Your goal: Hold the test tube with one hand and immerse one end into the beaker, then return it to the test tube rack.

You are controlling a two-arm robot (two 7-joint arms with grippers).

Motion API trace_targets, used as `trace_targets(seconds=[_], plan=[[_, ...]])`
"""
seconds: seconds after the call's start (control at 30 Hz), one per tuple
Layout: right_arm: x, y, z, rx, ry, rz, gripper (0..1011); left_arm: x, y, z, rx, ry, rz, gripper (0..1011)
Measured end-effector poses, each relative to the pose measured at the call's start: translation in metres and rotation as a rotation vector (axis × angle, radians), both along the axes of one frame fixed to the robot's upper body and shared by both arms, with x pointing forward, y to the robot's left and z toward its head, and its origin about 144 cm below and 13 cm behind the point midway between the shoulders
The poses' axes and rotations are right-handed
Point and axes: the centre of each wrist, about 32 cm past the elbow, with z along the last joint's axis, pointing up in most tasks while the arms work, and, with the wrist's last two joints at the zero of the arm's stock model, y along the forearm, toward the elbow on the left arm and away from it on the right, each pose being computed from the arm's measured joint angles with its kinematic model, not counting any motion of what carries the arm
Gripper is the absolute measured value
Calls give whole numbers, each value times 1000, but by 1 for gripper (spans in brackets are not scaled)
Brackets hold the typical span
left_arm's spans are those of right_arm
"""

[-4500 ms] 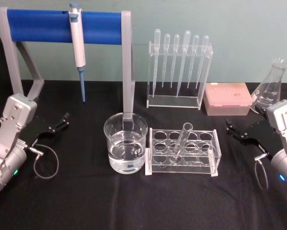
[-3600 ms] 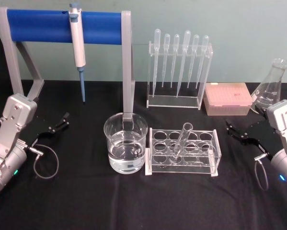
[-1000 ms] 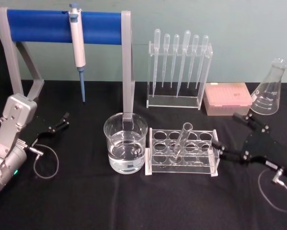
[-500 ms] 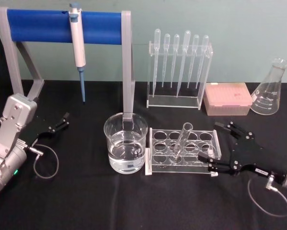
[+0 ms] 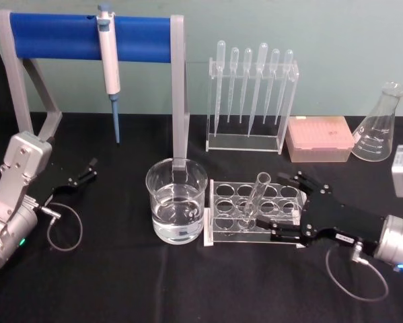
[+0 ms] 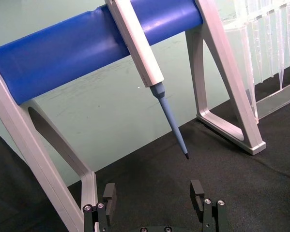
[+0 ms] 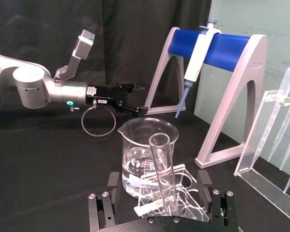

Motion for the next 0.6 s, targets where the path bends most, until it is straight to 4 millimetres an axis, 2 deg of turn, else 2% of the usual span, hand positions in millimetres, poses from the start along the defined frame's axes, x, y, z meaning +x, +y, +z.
trace_targets(seconds=[0.6], plan=[[26, 21, 3, -36, -10, 9, 1002, 0, 0, 0, 0, 0, 0, 1000]])
